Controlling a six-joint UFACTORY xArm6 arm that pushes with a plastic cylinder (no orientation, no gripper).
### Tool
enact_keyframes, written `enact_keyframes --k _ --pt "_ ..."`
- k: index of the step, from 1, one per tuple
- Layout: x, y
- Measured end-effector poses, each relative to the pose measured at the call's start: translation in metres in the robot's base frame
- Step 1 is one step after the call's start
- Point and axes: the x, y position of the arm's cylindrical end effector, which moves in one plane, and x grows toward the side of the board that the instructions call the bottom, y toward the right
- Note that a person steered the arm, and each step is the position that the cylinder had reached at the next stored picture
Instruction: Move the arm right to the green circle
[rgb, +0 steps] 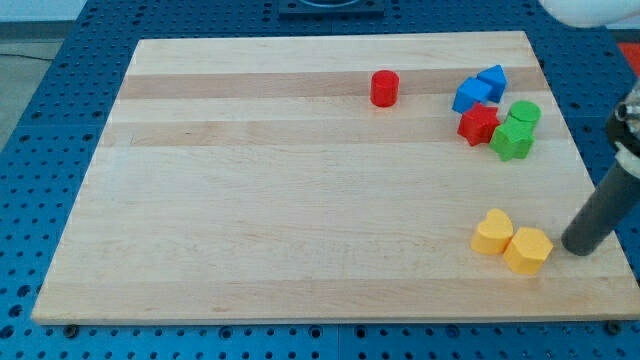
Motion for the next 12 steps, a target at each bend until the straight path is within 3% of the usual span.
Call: enact_keyframes --k 1,2,4,5,7,9,11,12 --pt "0.003 -0.053" --pt "0.008 -0.065" --pt "-0.004 -0.001" --pt "-0.005 0.0" --pt "-0.077 0.081" --pt "-0.141 0.096" --pt "-0.169 0.033" --pt "-0.21 0.026"
